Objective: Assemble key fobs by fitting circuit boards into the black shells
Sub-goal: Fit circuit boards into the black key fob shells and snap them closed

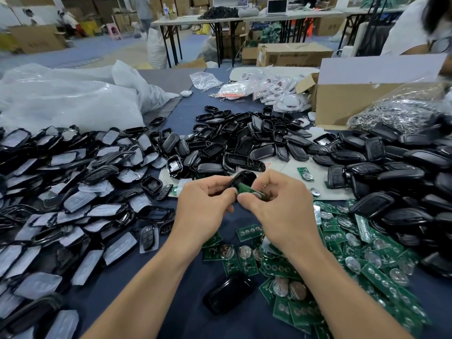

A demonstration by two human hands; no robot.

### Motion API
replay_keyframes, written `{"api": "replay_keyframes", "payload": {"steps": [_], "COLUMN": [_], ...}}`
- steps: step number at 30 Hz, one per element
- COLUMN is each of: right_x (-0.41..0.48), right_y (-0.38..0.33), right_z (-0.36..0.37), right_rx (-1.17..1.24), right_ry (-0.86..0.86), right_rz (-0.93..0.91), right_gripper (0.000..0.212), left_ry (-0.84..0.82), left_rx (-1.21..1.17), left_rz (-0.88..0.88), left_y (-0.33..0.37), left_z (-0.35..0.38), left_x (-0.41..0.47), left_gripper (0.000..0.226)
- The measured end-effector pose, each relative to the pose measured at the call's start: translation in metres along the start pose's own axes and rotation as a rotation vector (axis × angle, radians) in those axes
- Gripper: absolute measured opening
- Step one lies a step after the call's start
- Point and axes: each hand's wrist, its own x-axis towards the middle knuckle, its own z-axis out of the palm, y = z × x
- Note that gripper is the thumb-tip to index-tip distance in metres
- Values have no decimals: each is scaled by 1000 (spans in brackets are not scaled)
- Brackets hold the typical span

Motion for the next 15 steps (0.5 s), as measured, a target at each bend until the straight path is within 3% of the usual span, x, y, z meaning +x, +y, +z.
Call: {"api": "replay_keyframes", "payload": {"steps": [6,10,15], "right_x": [3,6,9], "right_y": [2,1,1], "right_z": [-4,-3,-2], "right_rx": [148,333,326], "right_ry": [47,36,81], "right_rz": [64,160,192], "right_gripper": [11,21,20], "left_ry": [-31,-62,-85], "left_rx": [-168,-235,-293], "left_rz": [-97,-138,-128], "left_y": [2,2,4], "left_z": [-4,-6,-7], "left_x": [3,6,3], "left_gripper": [34,40,41]}}
